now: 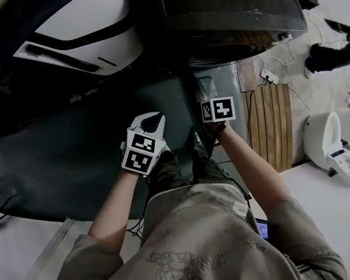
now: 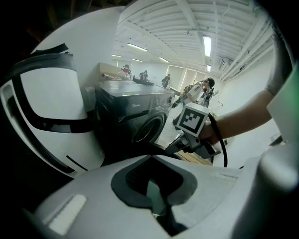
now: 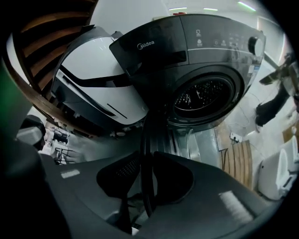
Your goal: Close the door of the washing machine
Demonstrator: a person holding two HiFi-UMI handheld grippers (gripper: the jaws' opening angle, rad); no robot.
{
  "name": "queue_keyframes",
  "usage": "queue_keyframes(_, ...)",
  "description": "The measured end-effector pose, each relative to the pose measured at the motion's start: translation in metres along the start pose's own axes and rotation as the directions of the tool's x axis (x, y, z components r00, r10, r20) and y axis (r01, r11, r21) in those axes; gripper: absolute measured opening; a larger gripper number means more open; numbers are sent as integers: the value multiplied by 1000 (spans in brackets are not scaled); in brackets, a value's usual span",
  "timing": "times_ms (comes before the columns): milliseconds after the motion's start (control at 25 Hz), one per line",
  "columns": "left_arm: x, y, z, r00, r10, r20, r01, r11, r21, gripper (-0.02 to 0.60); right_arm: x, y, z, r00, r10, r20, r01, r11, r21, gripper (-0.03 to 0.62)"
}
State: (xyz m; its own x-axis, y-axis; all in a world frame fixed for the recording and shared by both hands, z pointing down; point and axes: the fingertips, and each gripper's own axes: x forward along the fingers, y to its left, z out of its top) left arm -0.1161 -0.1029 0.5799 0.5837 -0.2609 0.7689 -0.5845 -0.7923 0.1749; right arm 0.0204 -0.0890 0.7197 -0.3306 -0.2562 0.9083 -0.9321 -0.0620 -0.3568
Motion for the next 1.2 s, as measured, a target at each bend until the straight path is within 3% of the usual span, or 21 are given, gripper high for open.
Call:
queue_keyframes(240,26,-25,22,1000,-23,-2,23,1000,20,0,-17,-42,15,999,-34,25,37,993,-114,119)
queue_keyframes(520,46,-32,42,1000,-6,-4,6,1000,22,0,-29,-85,41,994,-86,60,98,962,-256,121)
queue_keyframes(760,60,-30,53,1000,14,-9,-14,1000,6,0,-38,-116,64,984,-164,69,178,905,-387,124)
queue_keyframes(1200,70,-25,68,998,69,-9,-69,997,-34,0,-38,-147,122,965,-185,186,257,813,-522,115)
